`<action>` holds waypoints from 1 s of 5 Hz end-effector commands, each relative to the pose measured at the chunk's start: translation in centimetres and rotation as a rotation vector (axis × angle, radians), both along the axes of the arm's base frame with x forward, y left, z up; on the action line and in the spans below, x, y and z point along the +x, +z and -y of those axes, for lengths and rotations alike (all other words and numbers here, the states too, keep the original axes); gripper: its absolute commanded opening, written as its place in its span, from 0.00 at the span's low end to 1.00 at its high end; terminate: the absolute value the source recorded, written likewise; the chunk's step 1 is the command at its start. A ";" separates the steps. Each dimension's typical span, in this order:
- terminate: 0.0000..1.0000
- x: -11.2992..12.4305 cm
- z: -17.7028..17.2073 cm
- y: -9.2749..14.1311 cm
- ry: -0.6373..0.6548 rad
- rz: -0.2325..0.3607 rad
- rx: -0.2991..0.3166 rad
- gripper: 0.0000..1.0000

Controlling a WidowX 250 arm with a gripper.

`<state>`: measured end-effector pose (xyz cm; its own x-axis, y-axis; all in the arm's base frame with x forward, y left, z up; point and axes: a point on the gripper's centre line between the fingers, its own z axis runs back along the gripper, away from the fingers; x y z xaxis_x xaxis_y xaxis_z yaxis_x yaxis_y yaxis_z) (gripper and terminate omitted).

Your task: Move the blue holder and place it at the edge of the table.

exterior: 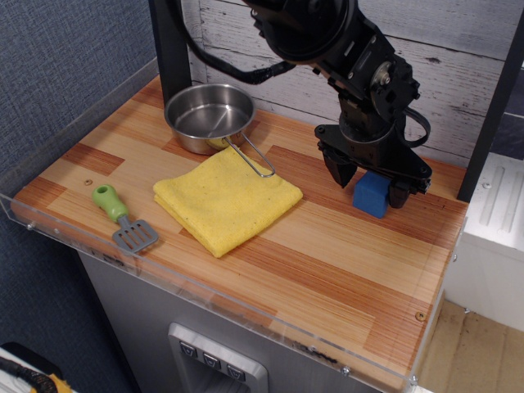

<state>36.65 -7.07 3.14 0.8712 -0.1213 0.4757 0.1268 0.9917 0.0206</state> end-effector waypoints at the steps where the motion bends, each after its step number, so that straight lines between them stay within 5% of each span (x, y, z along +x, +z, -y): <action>1: 0.00 -0.9 0.0 2.2 0.004 0.064 -0.044 1.00; 3: 0.00 -1.5 -0.6 10.8 0.013 0.288 -0.117 1.00; 5: 0.00 -5.1 -2.7 18.5 0.079 0.491 -0.160 1.00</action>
<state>32.85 -4.72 21.64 0.5647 0.0458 0.8241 0.0641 0.9930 -0.0990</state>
